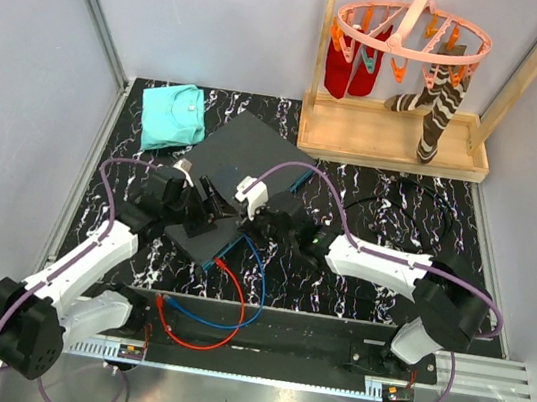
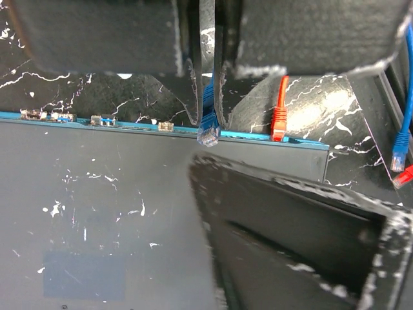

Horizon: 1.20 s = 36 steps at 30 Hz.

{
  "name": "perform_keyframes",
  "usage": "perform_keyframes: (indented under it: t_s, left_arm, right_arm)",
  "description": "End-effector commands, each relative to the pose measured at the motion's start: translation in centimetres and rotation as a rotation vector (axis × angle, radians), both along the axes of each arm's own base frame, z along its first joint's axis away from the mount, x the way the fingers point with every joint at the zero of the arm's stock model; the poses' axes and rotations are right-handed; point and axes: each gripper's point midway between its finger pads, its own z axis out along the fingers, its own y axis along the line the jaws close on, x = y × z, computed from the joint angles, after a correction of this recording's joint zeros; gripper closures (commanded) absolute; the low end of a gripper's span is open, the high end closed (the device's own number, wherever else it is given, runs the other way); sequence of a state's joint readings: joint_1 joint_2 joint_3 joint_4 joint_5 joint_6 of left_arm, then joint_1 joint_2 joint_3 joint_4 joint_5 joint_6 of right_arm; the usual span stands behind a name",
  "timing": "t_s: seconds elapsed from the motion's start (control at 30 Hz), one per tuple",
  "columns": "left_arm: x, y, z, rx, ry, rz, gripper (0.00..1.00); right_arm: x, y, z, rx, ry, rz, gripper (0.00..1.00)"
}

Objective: Insert the plug into the switch port
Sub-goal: Pick up the connector from the center of the board.

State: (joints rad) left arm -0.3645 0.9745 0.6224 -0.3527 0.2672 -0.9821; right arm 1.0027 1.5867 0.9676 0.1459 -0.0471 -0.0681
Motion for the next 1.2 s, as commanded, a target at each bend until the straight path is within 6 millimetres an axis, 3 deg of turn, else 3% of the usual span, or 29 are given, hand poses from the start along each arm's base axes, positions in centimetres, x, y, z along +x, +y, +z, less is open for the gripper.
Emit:
perform_keyframes:
  t_s: [0.0, 0.27, 0.37, 0.5, 0.53, 0.63, 0.73, 0.97, 1.03, 1.07, 1.17]
  left_arm:
    - [1.9, -2.9, 3.9, -0.105, -0.117, -0.091, 0.24]
    - [0.9, -4.2, 1.3, -0.083, -0.027, -0.16, 0.38]
    - [0.6, -4.7, 0.7, -0.076, -0.002, -0.182, 0.48]
    - [0.4, -5.2, 0.6, -0.064, 0.012, -0.207, 0.67]
    - [0.4, -5.2, 0.6, -0.064, 0.014, -0.208, 0.81]
    - [0.4, -5.3, 0.8, -0.063, 0.007, -0.213, 1.0]
    - [0.5, -5.2, 1.1, -0.054, -0.014, -0.224, 1.0]
    - [1.2, -4.6, 0.9, -0.024, -0.088, -0.241, 1.0]
    - [1.6, -4.4, 1.2, -0.052, -0.107, -0.233, 1.0]
    - [1.6, -4.4, 1.1, -0.06, -0.108, -0.232, 1.0]
    - [2.0, -4.2, 1.1, -0.075, -0.127, -0.238, 1.0]
  right_arm:
    - [-0.1, 0.7, 2.9, 0.067, -0.079, 0.031, 1.0]
    - [0.3, 0.6, 3.0, 0.06, -0.105, 0.017, 1.0]
    - [0.4, 0.7, 3.1, 0.06, -0.111, 0.014, 1.0]
    - [0.6, 0.6, 2.9, 0.056, -0.12, 0.005, 1.0]
    - [0.6, 0.6, 2.9, 0.057, -0.121, 0.003, 1.0]
    - [0.7, 0.7, 3.0, 0.063, -0.126, 0.003, 1.0]
    - [1.1, 0.6, 3.1, 0.069, -0.126, -0.027, 0.99]
    - [0.7, 0.3, 3.5, 0.166, -0.028, -0.081, 0.73]
    - [0.0, 0.3, 3.4, 0.193, 0.004, -0.049, 0.57]
    - [-0.2, 0.2, 3.7, 0.224, 0.028, -0.055, 0.54]
    - [-0.6, -1.1, 2.7, 0.271, 0.086, -0.041, 0.43]
